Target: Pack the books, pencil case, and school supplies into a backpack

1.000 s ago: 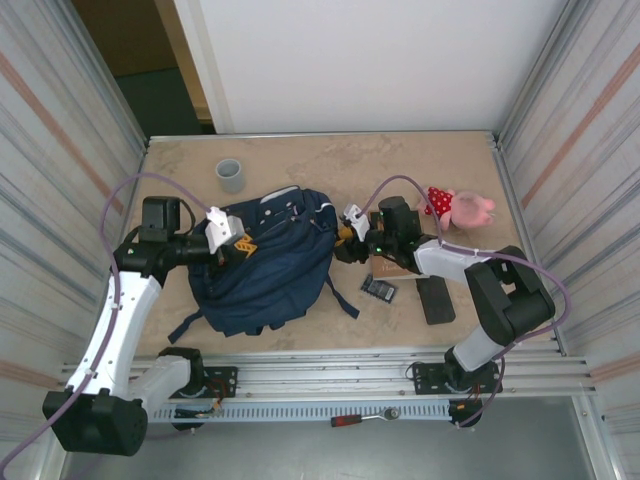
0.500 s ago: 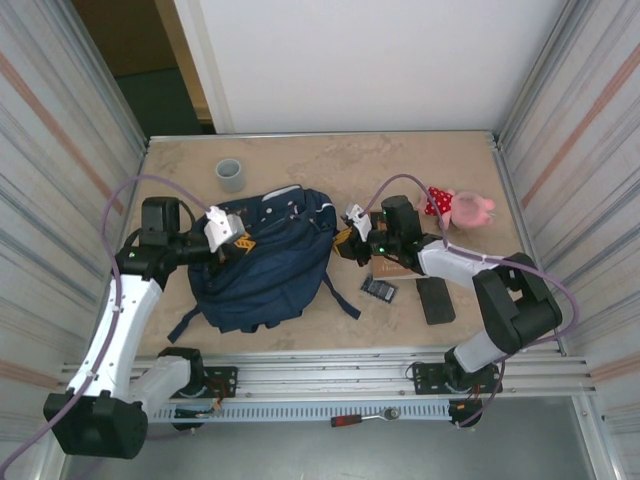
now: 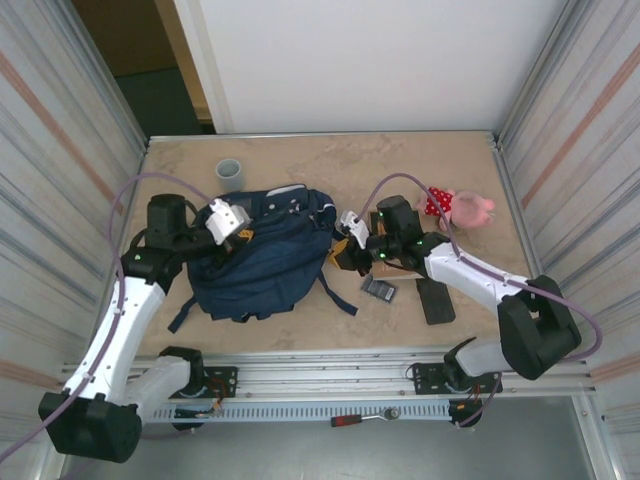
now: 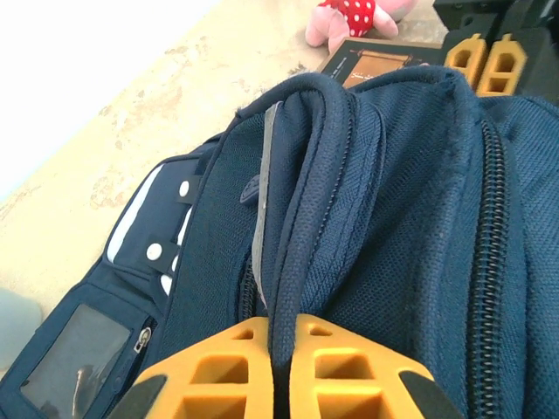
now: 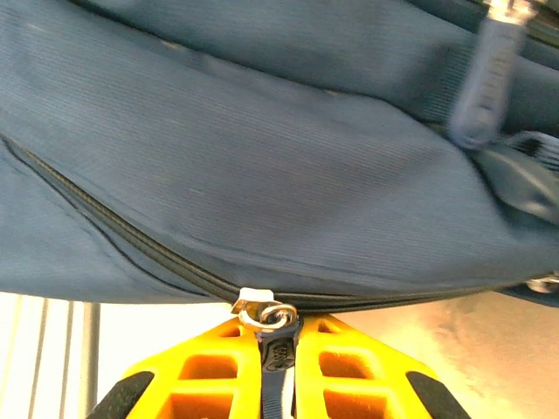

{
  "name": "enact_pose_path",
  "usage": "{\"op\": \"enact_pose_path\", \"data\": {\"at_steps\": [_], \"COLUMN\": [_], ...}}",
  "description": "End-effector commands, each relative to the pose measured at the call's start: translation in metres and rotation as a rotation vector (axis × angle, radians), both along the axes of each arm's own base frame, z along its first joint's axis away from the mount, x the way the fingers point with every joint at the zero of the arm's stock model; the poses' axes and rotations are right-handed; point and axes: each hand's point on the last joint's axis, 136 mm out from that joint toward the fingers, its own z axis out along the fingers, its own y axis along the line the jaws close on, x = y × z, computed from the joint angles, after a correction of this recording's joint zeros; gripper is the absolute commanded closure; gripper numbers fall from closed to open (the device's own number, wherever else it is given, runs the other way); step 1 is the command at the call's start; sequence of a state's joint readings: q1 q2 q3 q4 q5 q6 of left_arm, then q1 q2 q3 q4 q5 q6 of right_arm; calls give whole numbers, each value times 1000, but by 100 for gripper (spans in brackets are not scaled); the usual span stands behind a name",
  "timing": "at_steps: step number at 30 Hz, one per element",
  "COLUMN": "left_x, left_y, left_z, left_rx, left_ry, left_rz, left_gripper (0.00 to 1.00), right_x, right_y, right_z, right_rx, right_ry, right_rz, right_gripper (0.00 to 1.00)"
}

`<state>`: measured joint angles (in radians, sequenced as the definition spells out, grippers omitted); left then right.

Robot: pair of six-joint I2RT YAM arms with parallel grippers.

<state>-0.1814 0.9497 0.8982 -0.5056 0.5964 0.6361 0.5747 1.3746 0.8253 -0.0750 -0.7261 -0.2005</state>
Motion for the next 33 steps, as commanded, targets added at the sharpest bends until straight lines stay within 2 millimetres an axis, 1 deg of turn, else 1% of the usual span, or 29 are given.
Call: {"op": "enact_pose_path", "data": {"at_steps": [1, 6, 8, 10, 12, 14, 17, 20, 23, 31, 33], "left_x": [17, 14, 13, 13, 15, 14, 13, 13, 14, 13, 13], "left_y": [4, -4, -6, -6, -5, -7, -11, -11, -11, -11, -11], "left_z": [9, 10, 11, 13, 14, 15, 18, 21, 22, 21, 22], "left_rx": [27, -28, -36, -38, -38, -45, -58, -64, -65, -67, -68], "left_ry": [-76, -66, -67, -74, -73, -67, -76, -83, -86, -90, -89], "left_rz": [95, 78, 70, 69, 78, 65, 44, 43, 46, 43, 44], "left_gripper": [100, 100, 100, 100, 100, 100, 100, 100, 100, 100, 100], "right_x": [-22, -26, -29, -29, -23, -20, -20, -20, -18, -17, -16], "right_y": [8, 11, 12, 14, 16, 18, 19, 19, 18, 16, 16], "right_z": [18, 22, 22, 24, 26, 29, 31, 31, 33, 32, 31], "right_rx": [7, 32, 48, 70, 96, 118, 135, 142, 157, 175, 174], "right_ry": [-2, 43, 73, 93, 103, 122, 141, 152, 168, 203, 209], "right_rz": [67, 74, 87, 100, 96, 98, 112, 115, 109, 105, 103], "right_gripper": [100, 100, 95, 94, 93, 90, 84, 81, 81, 73, 76]}}
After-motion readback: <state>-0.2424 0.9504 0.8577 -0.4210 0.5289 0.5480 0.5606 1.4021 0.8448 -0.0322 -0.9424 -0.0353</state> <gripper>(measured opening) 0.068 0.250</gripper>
